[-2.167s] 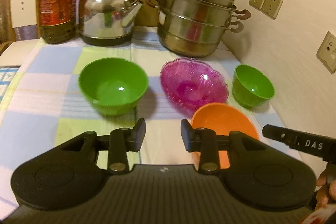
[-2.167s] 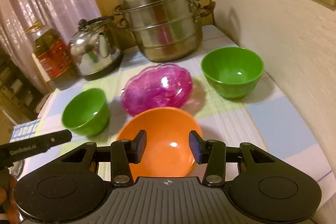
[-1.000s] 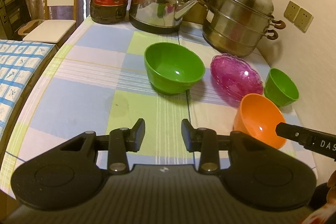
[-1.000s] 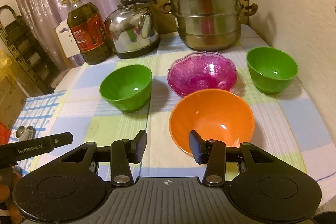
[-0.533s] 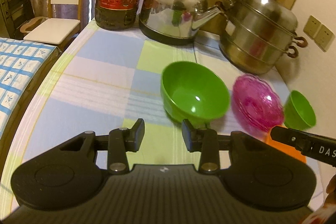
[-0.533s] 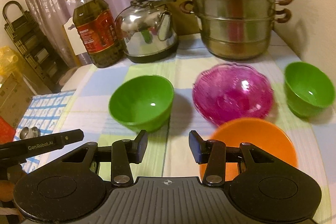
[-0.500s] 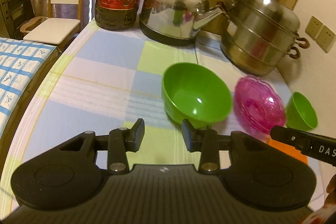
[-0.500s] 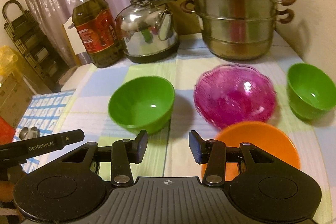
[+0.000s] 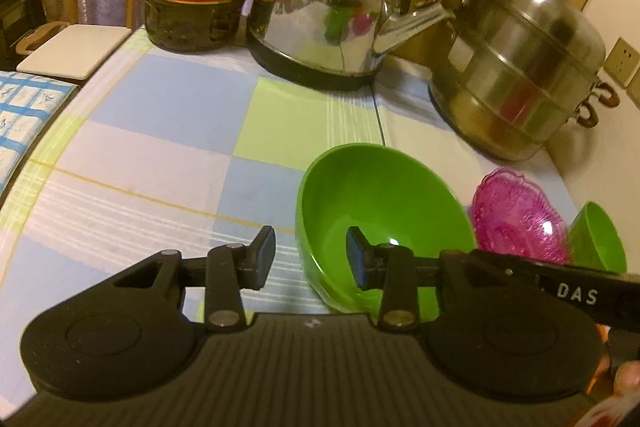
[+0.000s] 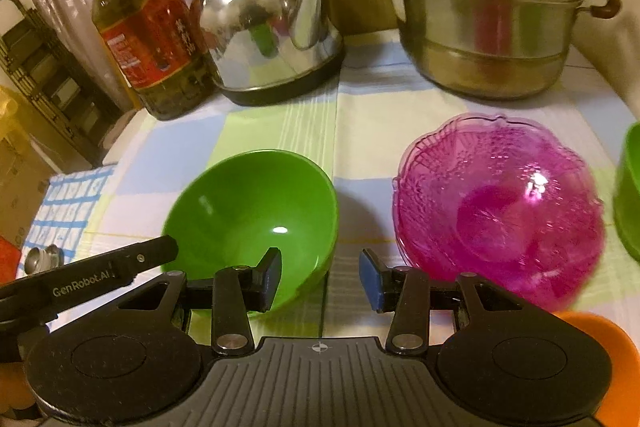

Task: Organize plates and bowls
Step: 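Move both grippers to the large green bowl and close them on its rim, then lift the large green bowl with both grippers and carry it over the orange bowl, then lower the green bowl into the orange bowl and open both grippers, then move both grippers toward the smaller green bowl by the wall, then close both grippers on the rim of the smaller green bowl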

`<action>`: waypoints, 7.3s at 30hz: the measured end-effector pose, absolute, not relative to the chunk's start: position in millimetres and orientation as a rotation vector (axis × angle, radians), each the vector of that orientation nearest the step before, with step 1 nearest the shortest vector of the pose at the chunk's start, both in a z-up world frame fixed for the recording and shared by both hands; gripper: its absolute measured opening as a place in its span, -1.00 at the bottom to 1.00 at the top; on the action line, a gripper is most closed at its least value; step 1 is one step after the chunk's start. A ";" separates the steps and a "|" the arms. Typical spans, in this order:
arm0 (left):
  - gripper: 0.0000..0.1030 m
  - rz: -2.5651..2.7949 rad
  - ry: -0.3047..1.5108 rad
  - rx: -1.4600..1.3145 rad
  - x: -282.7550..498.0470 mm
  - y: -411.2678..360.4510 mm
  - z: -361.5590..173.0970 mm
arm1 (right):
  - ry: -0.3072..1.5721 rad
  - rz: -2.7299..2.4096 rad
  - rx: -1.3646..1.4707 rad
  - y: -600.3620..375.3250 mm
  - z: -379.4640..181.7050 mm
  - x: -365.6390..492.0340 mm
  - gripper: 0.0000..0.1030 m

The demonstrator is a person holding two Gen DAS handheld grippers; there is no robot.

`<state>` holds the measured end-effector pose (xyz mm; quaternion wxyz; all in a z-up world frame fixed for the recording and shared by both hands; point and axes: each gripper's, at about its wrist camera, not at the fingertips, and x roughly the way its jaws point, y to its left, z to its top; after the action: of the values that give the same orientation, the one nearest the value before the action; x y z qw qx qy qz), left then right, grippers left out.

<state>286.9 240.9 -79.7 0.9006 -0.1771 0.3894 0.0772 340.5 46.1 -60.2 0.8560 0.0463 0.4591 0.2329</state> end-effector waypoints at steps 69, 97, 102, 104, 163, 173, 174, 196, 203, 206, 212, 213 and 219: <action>-0.80 -0.110 0.787 -0.171 198.9 46.1 27.4 | 0.912 0.301 0.186 -134.8 38.9 218.6 -0.71; -0.80 -0.100 0.912 -0.181 236.2 35.2 -43.4 | 1.013 0.264 0.144 -144.8 -35.9 246.5 -0.72; -0.80 -0.105 0.920 -0.192 237.4 36.9 -47.7 | 1.027 0.251 0.120 -141.2 -41.1 247.1 -0.72; -0.80 -0.102 0.921 -0.186 237.7 36.2 -48.9 | 1.029 0.249 0.118 -141.4 -43.0 246.9 -0.72; -0.64 -0.241 0.829 -0.152 215.3 -41.2 8.7 | 0.891 0.089 0.247 -232.9 9.5 192.5 -0.31; -0.44 -0.277 0.838 -0.127 246.8 -57.0 11.5 | 0.880 0.041 0.288 -256.9 6.4 198.6 -0.31; -0.35 -0.279 0.838 -0.121 251.5 -58.1 12.0 | 0.880 0.037 0.292 -258.8 6.2 200.5 -0.31; 0.04 -0.366 0.907 -0.075 394.1 -65.5 -11.8 | 0.874 0.009 0.335 -279.9 -14.5 294.2 -0.31; 0.04 -0.412 0.957 -0.031 438.8 -78.0 -33.4 | 0.885 0.016 0.383 -283.0 -32.3 330.0 -0.31; 0.04 -0.425 0.977 -0.028 453.2 -81.8 -42.4 | 0.894 0.006 0.402 -284.4 -40.9 344.8 -0.31; -0.04 -0.412 0.994 -0.041 472.2 -83.7 -58.7 | 0.906 -0.008 0.415 -285.4 -55.5 366.6 -0.31; -0.06 -0.413 0.996 -0.033 473.5 -84.5 -61.4 | 0.905 -0.009 0.414 -285.2 -57.3 368.4 -0.31; -0.20 -0.422 1.022 0.006 482.3 -91.4 -73.1 | 0.919 -0.029 0.408 -286.8 -74.0 378.9 -0.31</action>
<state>482.3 -91.4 -73.1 0.8509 0.0028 0.4855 -0.2005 378.9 -286.8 -74.0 0.8762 0.1954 0.4404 -0.0140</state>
